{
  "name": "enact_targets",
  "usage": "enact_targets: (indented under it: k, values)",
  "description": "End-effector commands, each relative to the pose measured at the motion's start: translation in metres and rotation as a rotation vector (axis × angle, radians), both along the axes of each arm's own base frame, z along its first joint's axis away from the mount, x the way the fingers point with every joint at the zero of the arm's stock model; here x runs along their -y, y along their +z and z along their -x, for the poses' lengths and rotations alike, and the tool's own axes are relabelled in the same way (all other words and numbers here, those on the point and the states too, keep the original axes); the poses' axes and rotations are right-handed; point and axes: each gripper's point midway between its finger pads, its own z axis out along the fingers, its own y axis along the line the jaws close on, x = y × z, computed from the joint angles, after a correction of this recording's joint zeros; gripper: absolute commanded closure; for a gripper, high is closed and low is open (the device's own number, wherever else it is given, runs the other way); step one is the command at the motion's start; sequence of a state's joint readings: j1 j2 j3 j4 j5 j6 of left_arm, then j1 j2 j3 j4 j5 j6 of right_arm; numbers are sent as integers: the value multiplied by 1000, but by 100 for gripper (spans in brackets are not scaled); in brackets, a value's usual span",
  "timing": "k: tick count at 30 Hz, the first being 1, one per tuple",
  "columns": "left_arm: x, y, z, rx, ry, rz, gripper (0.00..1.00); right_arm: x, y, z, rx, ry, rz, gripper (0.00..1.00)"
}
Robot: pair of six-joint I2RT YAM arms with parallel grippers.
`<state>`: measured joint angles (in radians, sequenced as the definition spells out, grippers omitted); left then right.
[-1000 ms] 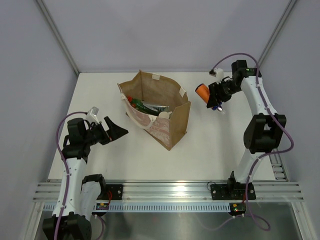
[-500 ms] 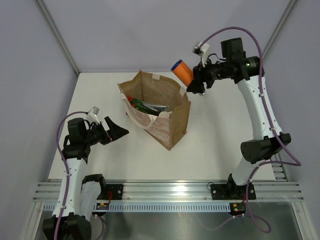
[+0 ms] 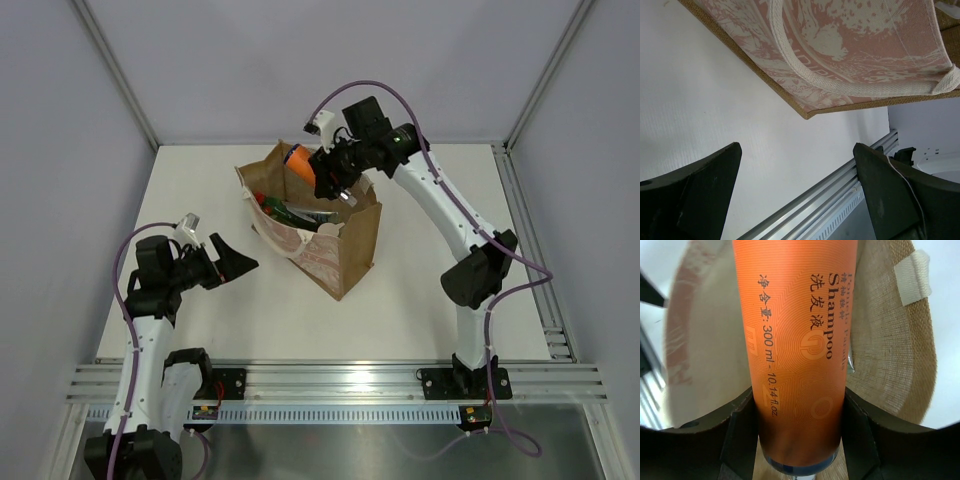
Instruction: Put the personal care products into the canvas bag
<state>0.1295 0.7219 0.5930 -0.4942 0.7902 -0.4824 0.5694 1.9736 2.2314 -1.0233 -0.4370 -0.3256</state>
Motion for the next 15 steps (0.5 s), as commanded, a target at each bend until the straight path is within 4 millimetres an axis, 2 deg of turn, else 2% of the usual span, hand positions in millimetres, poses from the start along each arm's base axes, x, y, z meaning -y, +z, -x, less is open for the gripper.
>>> enact_targets:
  k: [1,5,9,10,13,15]
  values:
    - [4,10,-2,66,-33,9,1,-9,16,-32,128,-163,-16,100]
    - [4,12,-1,75,-33,10,1,3,-2,-32,138,-182,49,91]
    - [6,12,0,76,-39,13,1,8,-23,-16,130,-60,121,68]
    - [6,12,0,75,-39,14,1,10,-28,-14,121,-52,133,59]
    - [7,13,1,78,-44,14,1,13,-31,-9,121,-13,155,44]
    - [8,13,2,82,-47,12,1,14,-25,-6,131,-3,153,39]
